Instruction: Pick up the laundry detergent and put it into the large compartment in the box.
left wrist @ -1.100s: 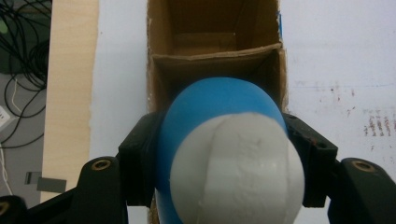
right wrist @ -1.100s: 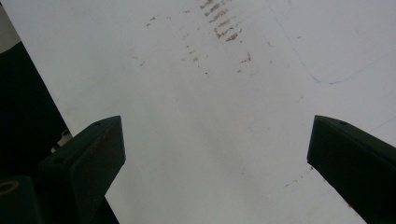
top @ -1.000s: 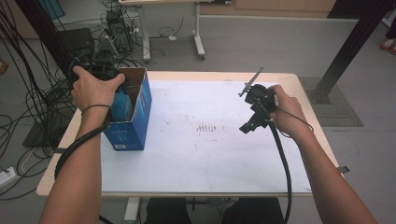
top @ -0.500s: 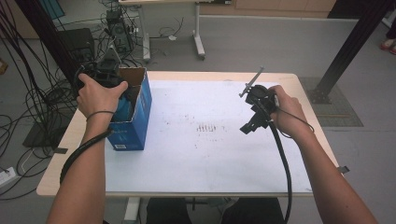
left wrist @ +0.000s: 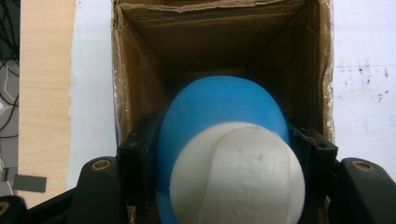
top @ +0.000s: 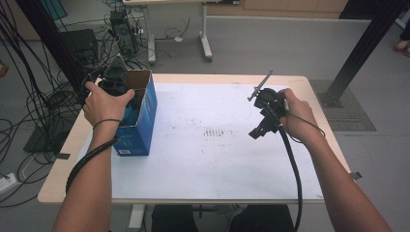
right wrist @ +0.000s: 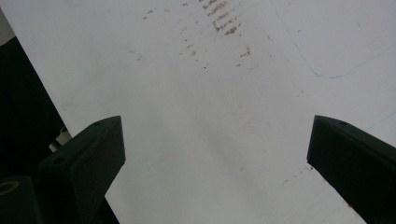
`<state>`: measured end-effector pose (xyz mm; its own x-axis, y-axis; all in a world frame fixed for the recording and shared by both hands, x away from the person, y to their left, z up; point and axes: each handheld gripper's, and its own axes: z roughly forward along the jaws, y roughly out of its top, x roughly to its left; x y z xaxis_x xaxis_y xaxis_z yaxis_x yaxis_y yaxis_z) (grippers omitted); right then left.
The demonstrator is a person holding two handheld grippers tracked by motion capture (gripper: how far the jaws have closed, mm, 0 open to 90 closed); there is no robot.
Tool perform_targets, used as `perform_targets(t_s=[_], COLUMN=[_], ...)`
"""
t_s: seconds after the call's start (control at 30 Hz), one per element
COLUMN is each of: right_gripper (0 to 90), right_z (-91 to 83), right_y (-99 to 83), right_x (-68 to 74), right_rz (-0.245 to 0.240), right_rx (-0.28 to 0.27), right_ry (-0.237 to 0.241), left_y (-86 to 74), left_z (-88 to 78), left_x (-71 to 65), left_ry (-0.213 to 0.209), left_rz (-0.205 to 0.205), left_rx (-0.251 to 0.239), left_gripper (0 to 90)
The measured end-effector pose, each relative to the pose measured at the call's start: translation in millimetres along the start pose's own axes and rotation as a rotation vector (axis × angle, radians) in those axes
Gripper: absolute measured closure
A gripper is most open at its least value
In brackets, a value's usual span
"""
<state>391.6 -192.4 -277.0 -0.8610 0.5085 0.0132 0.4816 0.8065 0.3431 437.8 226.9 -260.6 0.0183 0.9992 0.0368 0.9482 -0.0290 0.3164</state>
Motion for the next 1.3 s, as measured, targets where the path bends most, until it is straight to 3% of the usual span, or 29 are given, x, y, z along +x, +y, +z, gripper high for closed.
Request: perform_targets(t_s=[0.43, 1.3], right_gripper=[4.0, 4.1], right_z=[1.6, 4.1], right_y=[-0.5, -0.3], right_x=[-0.7, -1.9], right_rz=[0.001, 0.001], right_rx=[0.003, 0.002], right_ry=[0.001, 0.006], left_y=[-2.3, -1.2], left_z=[8.0, 11.0], left_x=[-1.7, -3.3], left_ry=[0.009, 0.011], left_rz=[0.007, 0.01], left_rx=[0.022, 0.021], left_gripper=[37.6, 37.5])
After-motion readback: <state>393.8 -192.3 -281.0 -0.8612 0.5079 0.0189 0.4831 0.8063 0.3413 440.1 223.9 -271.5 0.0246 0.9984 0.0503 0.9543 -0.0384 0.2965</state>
